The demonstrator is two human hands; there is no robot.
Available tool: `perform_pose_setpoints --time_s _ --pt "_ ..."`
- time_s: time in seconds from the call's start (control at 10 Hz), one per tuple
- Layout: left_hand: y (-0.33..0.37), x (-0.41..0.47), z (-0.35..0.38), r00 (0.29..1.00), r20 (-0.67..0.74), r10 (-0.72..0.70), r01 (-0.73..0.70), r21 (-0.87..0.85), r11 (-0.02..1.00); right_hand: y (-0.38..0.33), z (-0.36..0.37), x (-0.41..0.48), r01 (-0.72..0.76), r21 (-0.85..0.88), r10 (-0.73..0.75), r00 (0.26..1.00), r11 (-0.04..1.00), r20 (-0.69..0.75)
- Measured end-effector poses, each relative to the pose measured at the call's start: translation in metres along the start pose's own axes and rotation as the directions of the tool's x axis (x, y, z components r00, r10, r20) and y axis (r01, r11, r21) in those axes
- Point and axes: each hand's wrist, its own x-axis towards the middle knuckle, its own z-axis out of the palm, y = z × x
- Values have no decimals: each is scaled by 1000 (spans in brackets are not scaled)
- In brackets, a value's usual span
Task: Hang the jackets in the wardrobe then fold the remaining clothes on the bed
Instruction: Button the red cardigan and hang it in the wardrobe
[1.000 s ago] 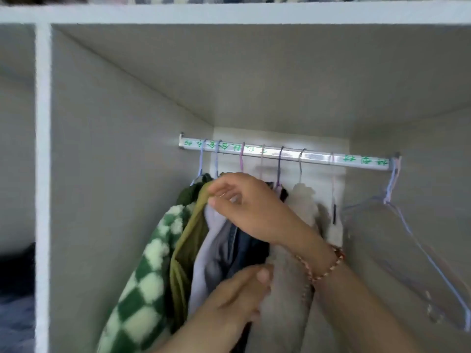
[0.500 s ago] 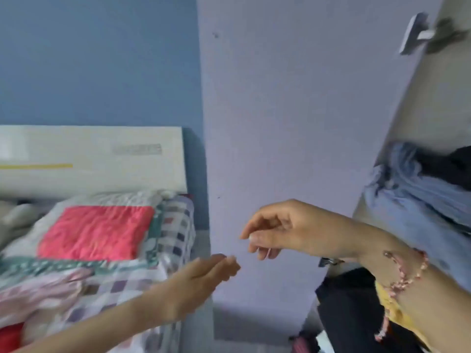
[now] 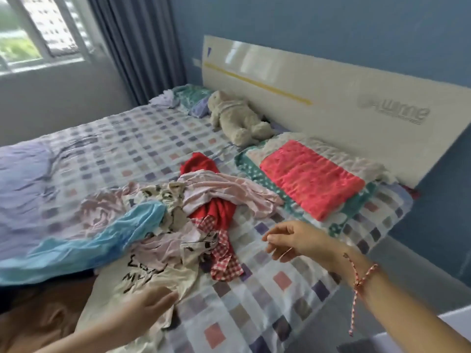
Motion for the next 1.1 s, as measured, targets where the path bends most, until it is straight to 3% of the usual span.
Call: perform_pose_setpoints --time_s 0.1,0.2,0.3,0.6,0.8,1.0,1.1 --pt "3 -42 -1 989 -42 -145 138 -127 982 6 4 46 -15 23 15 1000 1000 23" --pt "79 -91 -22 965 -128 -228 201 -199 959 1 12 93 -30 -34 34 992 999 121" --pt "107 -98 -26 956 -68 -285 260 -246 934 -1 30 126 -21 -26 26 979 999 201" --pt "92 -63 -19 903 -118 -414 334 -415 847 36 78 197 -189 -94 208 940 977 270" --pt "71 -18 -46 930 -143 -339 255 -415 873 42 94 228 -303 -49 307 935 952 179" --pt "54 37 -75 957 -32 -287 244 -442 863 59 102 253 -427 191 428 903 884 34" --pt "55 80 -90 964 23 -264 240 -495 835 73 107 279 -419 258 445 894 870 -48"
